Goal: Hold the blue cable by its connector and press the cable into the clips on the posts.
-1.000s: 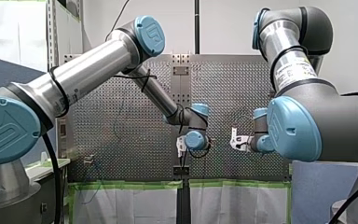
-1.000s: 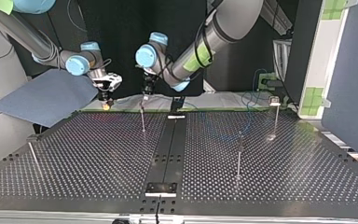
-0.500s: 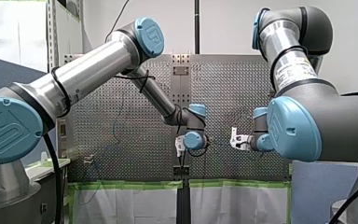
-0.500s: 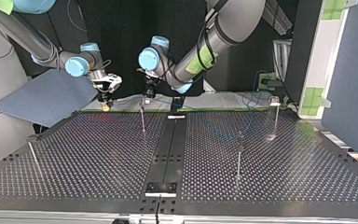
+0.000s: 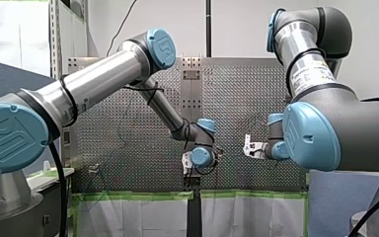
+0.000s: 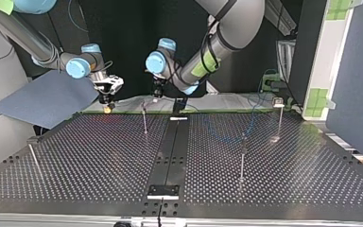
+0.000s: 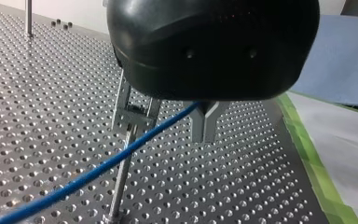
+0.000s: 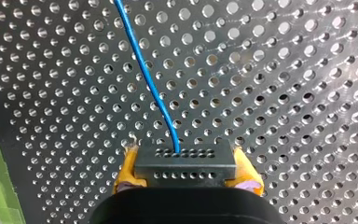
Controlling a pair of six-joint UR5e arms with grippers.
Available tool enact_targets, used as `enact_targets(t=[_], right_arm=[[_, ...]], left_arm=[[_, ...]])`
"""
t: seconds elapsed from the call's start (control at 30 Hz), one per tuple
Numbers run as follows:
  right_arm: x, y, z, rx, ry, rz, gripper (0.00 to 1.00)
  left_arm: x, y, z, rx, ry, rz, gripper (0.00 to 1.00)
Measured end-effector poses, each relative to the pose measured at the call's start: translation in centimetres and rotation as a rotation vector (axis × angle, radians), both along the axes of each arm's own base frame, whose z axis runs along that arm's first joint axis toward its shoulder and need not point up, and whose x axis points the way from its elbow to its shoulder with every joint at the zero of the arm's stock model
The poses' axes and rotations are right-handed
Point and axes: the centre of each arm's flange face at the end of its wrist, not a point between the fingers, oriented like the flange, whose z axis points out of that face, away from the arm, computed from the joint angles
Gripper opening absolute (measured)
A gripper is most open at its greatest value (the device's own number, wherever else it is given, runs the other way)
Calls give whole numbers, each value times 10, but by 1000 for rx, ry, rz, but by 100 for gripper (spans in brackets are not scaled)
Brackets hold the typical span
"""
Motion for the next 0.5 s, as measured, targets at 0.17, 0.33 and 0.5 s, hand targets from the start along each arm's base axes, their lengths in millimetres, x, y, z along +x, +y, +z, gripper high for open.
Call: enact_targets(t=[0.17,0.33,0.5], right_arm=[[0,-1,0,-1,-1,-1,0],[0,-2,1,-3,-1,-1,0],[0,-2,2,-3,-1,-1,0]], left_arm=[[-4,-5,1,18,-4,-23,0],[-16,-14,1,46,-8,-48,0],[-21,-20,15,46,-20,-50,0]])
